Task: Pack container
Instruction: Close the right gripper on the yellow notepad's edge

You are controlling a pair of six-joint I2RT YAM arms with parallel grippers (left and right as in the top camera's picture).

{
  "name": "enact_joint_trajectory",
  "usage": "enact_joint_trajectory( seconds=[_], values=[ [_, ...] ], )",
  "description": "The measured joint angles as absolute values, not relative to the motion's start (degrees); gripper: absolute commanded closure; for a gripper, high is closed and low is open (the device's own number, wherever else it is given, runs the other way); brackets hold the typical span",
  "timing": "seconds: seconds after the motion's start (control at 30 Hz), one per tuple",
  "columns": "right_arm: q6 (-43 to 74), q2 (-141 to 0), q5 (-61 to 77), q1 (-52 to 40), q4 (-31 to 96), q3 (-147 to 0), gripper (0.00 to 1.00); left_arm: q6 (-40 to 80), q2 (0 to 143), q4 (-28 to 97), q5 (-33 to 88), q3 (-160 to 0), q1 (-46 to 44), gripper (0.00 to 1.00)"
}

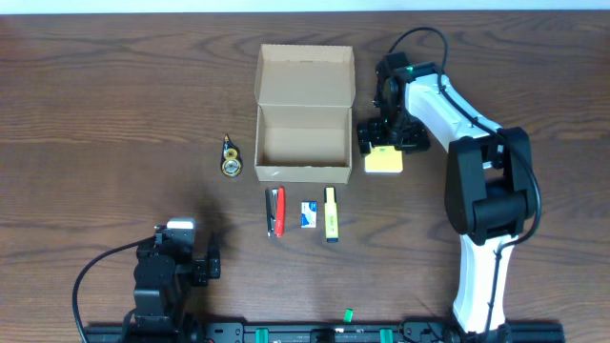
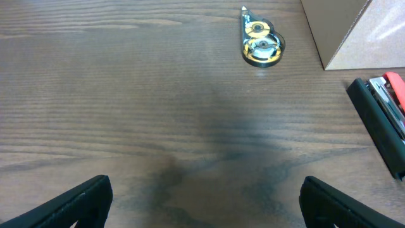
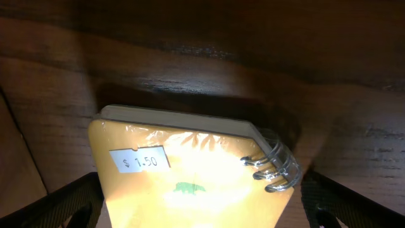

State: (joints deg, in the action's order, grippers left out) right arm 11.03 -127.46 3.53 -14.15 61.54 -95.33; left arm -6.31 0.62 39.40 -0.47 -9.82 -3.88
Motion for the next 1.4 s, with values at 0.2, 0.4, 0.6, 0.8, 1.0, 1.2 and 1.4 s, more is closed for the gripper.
enact_joint_trajectory(
  seconds=[0.2, 0.4, 0.6, 0.8, 1.0, 1.2, 1.4],
  values=[
    [10.9, -127.5, 3.4, -14.2, 61.6, -95.3, 0.10, -6.3, 0.6, 39.4, -0.5, -9.8, -3.9, 0.05],
    [10.7, -127.6, 3.0, -14.2, 61.7, -95.3, 0.17, -6.3, 0.6, 39.4, -0.5, -9.8, -3.9, 0.05],
    [10.7, -127.6, 3.0, -14.2, 61.5, -95.3, 0.18, -6.3, 0.6, 39.4, -0.5, -9.8, -3.9, 0.05],
    [10.7, -127.0, 2.9, -14.2, 59.9, -94.0, 0.18, -6.3, 0.6, 39.4, -0.5, -9.8, -3.9, 0.05],
    [10.6, -125.8, 2.7, -14.2, 58.0, -91.9, 0.43, -6.3, 0.6, 39.4, -0.5, -9.8, -3.9, 0.05],
    [10.6, -125.7, 2.7, -14.2, 57.8, -91.7, 0.55, -6.3, 0.6, 39.4, -0.5, -9.8, -3.9, 0.05],
    [10.6, -125.7, 2.8, -14.2, 59.5, -92.1, 0.63, -6.3, 0.6, 39.4, -0.5, -9.8, -3.9, 0.05]
  ],
)
